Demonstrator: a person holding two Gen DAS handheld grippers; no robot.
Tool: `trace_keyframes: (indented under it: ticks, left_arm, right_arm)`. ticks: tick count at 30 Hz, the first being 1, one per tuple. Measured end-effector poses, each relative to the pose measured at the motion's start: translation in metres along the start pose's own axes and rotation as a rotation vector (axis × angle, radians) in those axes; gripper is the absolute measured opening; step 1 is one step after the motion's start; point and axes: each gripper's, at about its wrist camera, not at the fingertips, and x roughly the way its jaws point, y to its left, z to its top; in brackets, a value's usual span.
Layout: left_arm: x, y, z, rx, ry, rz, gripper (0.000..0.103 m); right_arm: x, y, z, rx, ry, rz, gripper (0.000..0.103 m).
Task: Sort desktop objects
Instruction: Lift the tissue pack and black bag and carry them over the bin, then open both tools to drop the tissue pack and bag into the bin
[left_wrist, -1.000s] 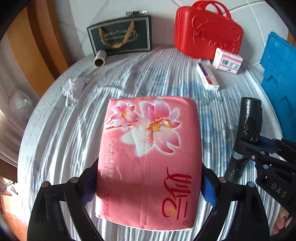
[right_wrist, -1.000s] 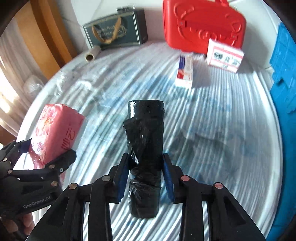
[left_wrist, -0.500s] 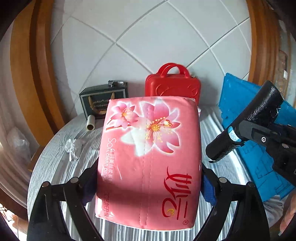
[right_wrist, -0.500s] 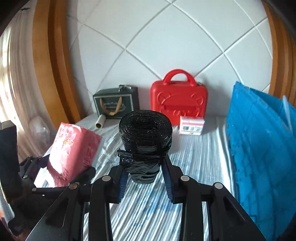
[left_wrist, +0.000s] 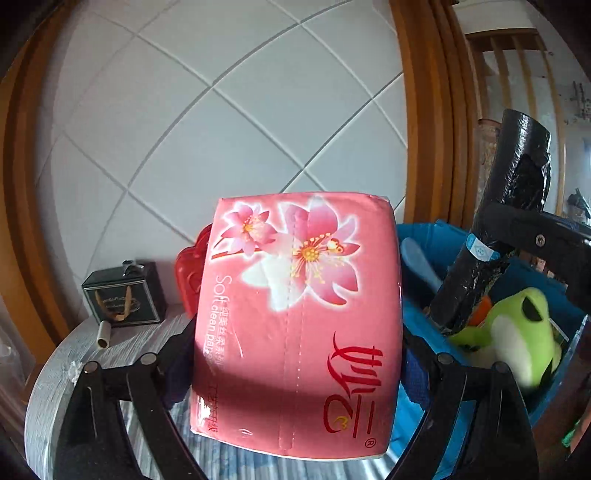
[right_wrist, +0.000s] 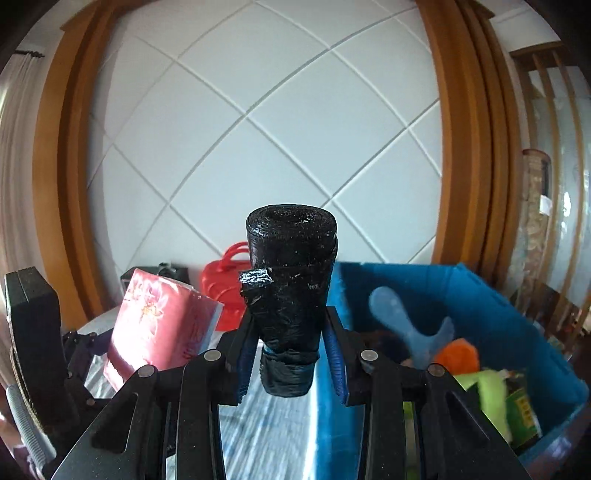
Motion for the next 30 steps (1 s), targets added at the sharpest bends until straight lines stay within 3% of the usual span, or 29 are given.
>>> trace_keyframes:
  ticks: [8,14,20,30]
  left_arm:
    - [0.049,-0.143,0.045,0.001,0.077,-0.040,0.091]
    - [0.084,-0.207,0.050,0.027,0.167,-0.068,0.091]
    - [0.104,-0.233,0.048,0.051,0.193,-0.049,0.091]
    - [0.123,-0.245,0.048,0.052,0.215,-0.053,0.094]
  right_arm:
    - [-0.016,-0.154,0.020,0.010,-0.030,-0.122,0.034]
    - [0.005,-0.229,0.012,0.051,0.074,-0.145,0.034]
    - [0.030,-0.275,-0.016,0.078,0.240,-0.153,0.034]
    - [0.062,-0.294,-0.040,0.061,0.332,-0.147,0.035]
